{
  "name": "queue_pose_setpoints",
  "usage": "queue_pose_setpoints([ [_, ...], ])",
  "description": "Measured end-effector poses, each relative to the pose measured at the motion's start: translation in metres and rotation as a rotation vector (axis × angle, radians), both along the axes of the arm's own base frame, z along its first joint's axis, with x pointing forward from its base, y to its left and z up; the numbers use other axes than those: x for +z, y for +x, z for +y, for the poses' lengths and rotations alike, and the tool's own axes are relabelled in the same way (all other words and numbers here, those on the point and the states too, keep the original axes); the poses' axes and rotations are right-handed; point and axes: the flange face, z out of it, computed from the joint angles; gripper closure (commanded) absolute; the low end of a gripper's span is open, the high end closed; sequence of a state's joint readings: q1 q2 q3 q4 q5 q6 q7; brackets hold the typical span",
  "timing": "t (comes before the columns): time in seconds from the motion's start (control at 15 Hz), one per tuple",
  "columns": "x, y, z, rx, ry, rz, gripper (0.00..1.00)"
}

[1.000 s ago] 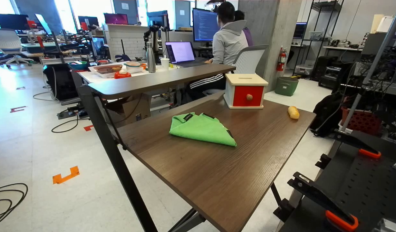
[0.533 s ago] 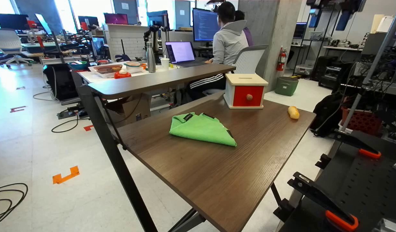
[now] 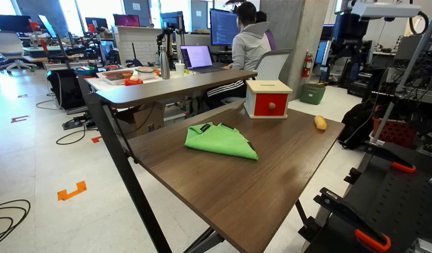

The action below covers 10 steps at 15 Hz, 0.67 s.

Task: Move the yellow object to the left

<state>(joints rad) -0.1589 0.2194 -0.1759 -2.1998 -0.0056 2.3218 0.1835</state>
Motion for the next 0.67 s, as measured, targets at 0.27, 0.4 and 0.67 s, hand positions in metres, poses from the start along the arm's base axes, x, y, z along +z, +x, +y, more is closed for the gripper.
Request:
queue_pose_setpoints([
  [0.27, -0.038, 0.008, -0.026, -0.038, -0.023, 0.018, 0.00],
  [0.4, -0.052, 0.013, -0.040, -0.060, -0.041, 0.007, 0.00],
  [0.67, -0.078, 0.019, -0.062, -0.097, -0.063, 0.016, 0.00],
])
